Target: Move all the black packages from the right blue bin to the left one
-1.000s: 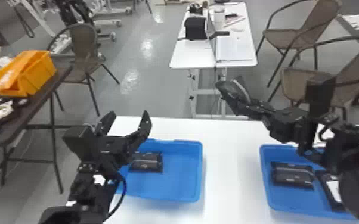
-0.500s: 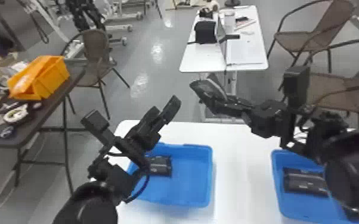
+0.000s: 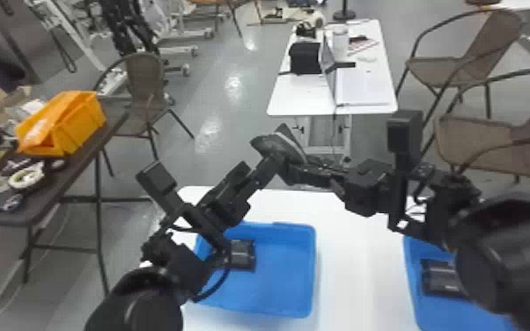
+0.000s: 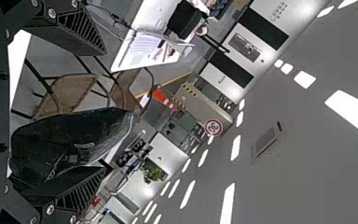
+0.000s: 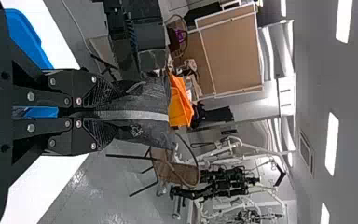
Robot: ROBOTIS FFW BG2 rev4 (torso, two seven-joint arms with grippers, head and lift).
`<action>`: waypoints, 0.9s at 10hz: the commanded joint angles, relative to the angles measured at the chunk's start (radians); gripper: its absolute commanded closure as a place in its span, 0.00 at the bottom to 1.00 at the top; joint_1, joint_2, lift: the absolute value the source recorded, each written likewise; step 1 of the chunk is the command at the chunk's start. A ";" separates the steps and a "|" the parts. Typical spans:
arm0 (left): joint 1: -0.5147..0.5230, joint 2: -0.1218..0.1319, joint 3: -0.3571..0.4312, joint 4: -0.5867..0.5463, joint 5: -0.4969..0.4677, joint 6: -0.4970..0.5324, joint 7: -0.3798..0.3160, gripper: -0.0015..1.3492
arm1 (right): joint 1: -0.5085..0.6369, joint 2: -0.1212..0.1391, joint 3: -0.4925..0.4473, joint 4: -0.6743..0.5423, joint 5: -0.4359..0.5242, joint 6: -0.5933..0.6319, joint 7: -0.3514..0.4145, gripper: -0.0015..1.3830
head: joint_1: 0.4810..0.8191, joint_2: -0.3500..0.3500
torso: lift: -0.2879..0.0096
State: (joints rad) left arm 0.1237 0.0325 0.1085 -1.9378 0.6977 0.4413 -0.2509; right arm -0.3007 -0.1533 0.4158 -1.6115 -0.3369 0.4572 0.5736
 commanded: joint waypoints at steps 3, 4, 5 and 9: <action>-0.015 -0.002 -0.003 0.011 -0.047 0.004 -0.002 0.12 | -0.003 0.001 0.018 0.021 -0.042 0.000 0.000 0.79 | 0.53 0.84 | 0.97; -0.022 -0.003 -0.006 0.025 -0.057 -0.004 -0.004 0.12 | -0.003 0.001 0.023 0.028 -0.056 0.000 0.000 0.79 | 0.53 0.84 | 0.97; -0.029 -0.002 -0.007 0.034 -0.073 -0.007 -0.021 0.24 | -0.003 0.001 0.023 0.031 -0.059 0.000 0.000 0.79 | 0.53 0.85 | 0.97; -0.019 -0.023 -0.023 0.048 -0.041 -0.065 -0.028 0.90 | 0.003 0.005 0.020 0.036 -0.057 -0.006 -0.001 0.79 | 0.54 0.84 | 0.97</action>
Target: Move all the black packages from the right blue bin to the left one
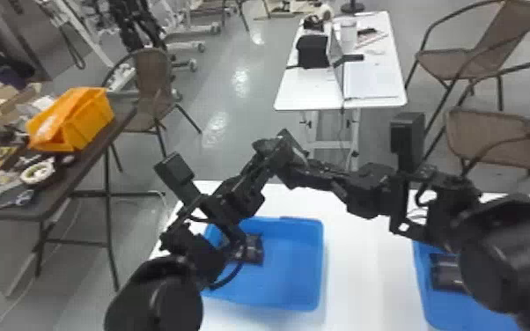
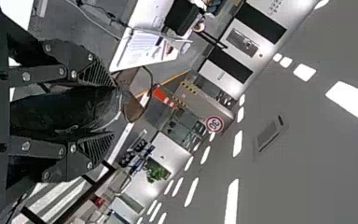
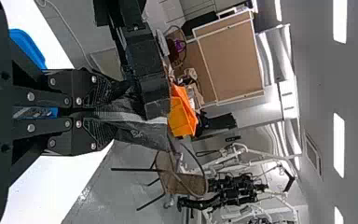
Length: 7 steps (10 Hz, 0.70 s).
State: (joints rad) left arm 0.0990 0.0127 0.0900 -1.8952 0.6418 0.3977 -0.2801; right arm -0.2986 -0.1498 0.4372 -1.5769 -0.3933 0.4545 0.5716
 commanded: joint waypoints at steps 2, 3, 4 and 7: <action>0.024 -0.015 -0.003 0.011 0.039 -0.092 0.001 0.90 | 0.010 0.018 -0.018 0.020 0.011 -0.034 -0.009 0.62 | 0.53 0.84 | 0.97; 0.031 -0.015 -0.003 0.011 0.041 -0.129 0.004 0.90 | 0.012 0.026 -0.029 0.023 0.013 -0.039 -0.015 0.75 | 0.52 0.84 | 0.97; 0.041 -0.015 -0.001 0.011 0.042 -0.163 0.012 0.90 | 0.013 0.029 -0.038 0.031 0.001 -0.046 -0.013 0.47 | 0.52 0.85 | 0.97; 0.077 -0.015 0.048 0.004 -0.125 -0.235 0.039 0.90 | 0.113 0.050 -0.187 -0.057 0.134 -0.128 -0.007 0.09 | 0.48 0.86 | 0.97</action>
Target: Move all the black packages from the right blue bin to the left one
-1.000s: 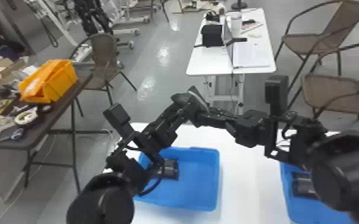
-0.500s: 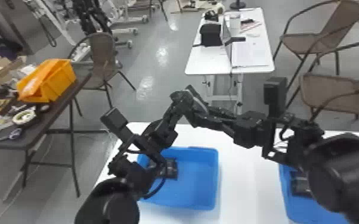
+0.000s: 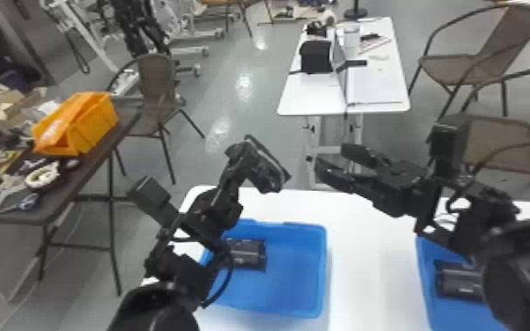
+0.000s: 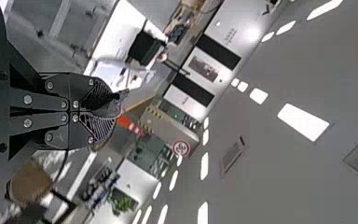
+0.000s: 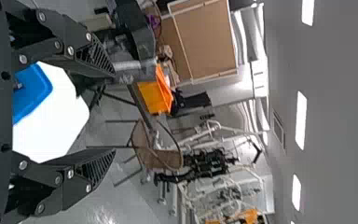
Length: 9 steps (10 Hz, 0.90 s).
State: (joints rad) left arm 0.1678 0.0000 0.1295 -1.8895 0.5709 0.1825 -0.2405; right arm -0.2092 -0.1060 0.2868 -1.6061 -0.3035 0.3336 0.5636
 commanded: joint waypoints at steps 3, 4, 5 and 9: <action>0.058 -0.003 0.018 -0.002 -0.517 -0.048 0.018 0.90 | 0.172 0.019 -0.186 -0.133 0.126 -0.007 -0.082 0.22 | 0.52 0.81 | 0.97; 0.070 -0.003 -0.004 0.015 -0.625 -0.043 0.015 0.90 | 0.197 0.019 -0.215 -0.156 0.158 -0.005 -0.096 0.22 | 0.60 0.77 | 0.97; 0.076 -0.003 -0.028 0.047 -0.703 -0.060 0.013 0.90 | 0.217 0.019 -0.236 -0.178 0.195 -0.004 -0.111 0.22 | 0.63 0.75 | 0.97; 0.084 -0.003 -0.028 0.101 -0.689 -0.110 0.009 0.67 | 0.243 0.019 -0.265 -0.181 0.195 -0.002 -0.131 0.22 | 0.63 0.64 | 0.97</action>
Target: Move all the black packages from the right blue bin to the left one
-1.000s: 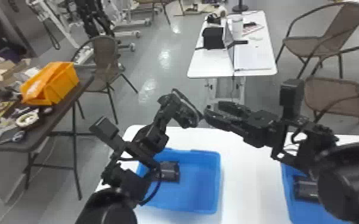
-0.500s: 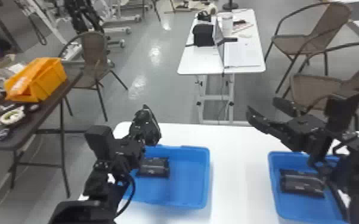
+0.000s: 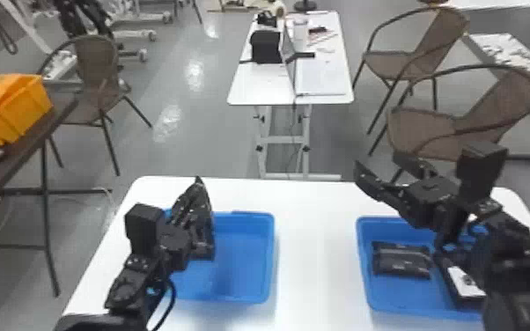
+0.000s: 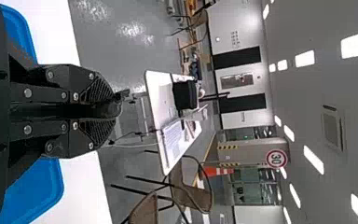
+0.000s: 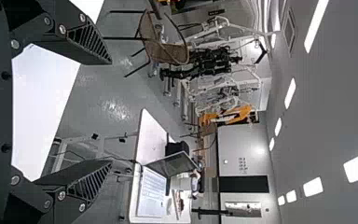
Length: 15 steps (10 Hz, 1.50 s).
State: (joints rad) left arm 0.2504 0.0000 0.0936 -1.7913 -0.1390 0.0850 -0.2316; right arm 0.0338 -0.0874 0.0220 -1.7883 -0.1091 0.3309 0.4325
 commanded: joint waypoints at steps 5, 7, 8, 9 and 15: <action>0.012 -0.003 0.041 -0.019 0.139 -0.120 0.001 0.12 | 0.052 -0.003 -0.047 -0.046 0.034 0.048 -0.063 0.22 | 0.63 0.62 | 0.97; 0.018 -0.003 0.054 -0.040 0.154 -0.136 0.003 0.13 | 0.087 -0.003 -0.089 -0.026 0.048 0.065 -0.063 0.22 | 0.63 0.60 | 0.97; 0.021 -0.003 0.054 -0.043 0.160 -0.140 0.006 0.13 | 0.107 -0.003 -0.112 -0.005 0.055 0.066 -0.063 0.22 | 0.63 0.59 | 0.97; 0.023 -0.003 0.054 -0.045 0.167 -0.149 0.008 0.13 | 0.126 -0.012 -0.131 0.033 0.051 0.045 -0.063 0.22 | 0.63 0.57 | 0.97; 0.029 -0.003 0.054 -0.049 0.174 -0.165 0.009 0.13 | 0.121 -0.037 -0.171 0.303 0.028 0.000 -0.067 0.22 | 0.63 0.48 | 0.97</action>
State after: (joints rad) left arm 0.2786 0.0000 0.1473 -1.8400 0.0353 -0.0785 -0.2224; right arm 0.1618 -0.1260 -0.1498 -1.5071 -0.0964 0.3279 0.3653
